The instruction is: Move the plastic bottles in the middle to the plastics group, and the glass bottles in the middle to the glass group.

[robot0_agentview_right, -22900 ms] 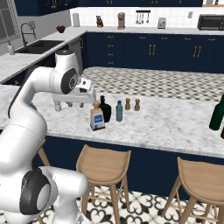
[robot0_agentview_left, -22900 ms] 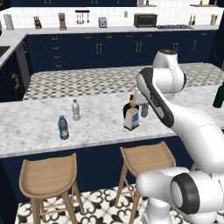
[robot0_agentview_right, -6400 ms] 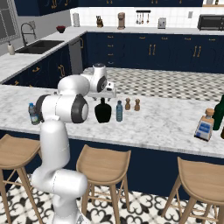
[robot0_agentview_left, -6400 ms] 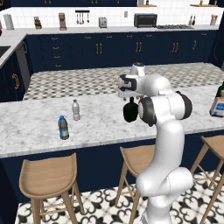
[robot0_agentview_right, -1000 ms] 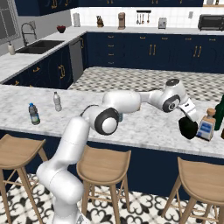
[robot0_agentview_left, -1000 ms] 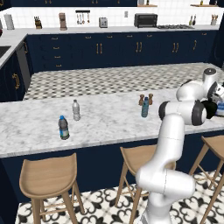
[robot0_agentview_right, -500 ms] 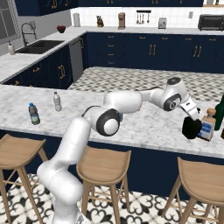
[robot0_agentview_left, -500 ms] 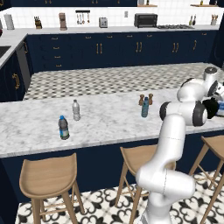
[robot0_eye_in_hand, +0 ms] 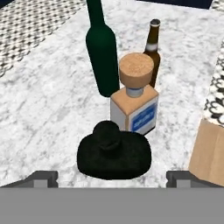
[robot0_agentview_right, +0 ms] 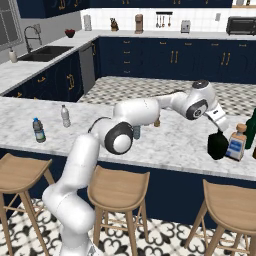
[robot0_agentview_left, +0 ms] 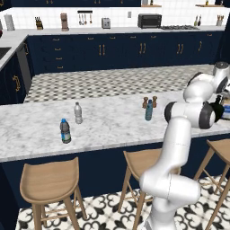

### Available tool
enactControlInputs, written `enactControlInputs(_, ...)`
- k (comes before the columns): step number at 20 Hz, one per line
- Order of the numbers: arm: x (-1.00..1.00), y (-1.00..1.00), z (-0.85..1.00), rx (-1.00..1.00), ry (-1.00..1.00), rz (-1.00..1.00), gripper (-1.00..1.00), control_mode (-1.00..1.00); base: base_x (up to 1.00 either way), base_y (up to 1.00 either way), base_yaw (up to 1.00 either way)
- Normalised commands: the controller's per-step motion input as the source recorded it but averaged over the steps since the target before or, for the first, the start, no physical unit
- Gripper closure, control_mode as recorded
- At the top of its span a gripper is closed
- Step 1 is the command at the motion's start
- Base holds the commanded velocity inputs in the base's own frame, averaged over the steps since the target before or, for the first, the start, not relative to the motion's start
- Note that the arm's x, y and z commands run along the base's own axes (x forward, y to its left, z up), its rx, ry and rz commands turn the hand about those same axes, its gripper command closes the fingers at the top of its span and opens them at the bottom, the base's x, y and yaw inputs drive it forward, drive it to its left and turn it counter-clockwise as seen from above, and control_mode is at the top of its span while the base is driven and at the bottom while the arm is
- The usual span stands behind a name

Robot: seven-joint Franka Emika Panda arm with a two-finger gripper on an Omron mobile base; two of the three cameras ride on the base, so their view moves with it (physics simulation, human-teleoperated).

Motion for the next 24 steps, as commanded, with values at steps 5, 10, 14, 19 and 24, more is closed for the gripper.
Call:
enactControlInputs(5, -0.45, 0.90, 0.00, 0.00, 0.00, 0.17, -1.00, -1.00, 0.00, 0.00, 0.00)
enactControlInputs(10, -0.25, 1.00, 0.00, -0.01, 0.04, 0.20, -1.00, -1.00, 0.00, 0.00, 0.00)
enactControlInputs(14, 0.06, 0.99, 0.00, 0.00, 0.24, 0.21, -1.00, -1.00, 0.00, 0.00, 0.00)
enactControlInputs(19, 0.24, 0.96, 0.00, 0.00, 0.20, 0.27, -1.00, -1.00, 0.00, 0.00, 0.00)
enactControlInputs(24, 0.52, 0.72, 0.17, 0.02, 0.10, 0.21, -1.00, -1.00, 0.00, 0.00, 0.00)
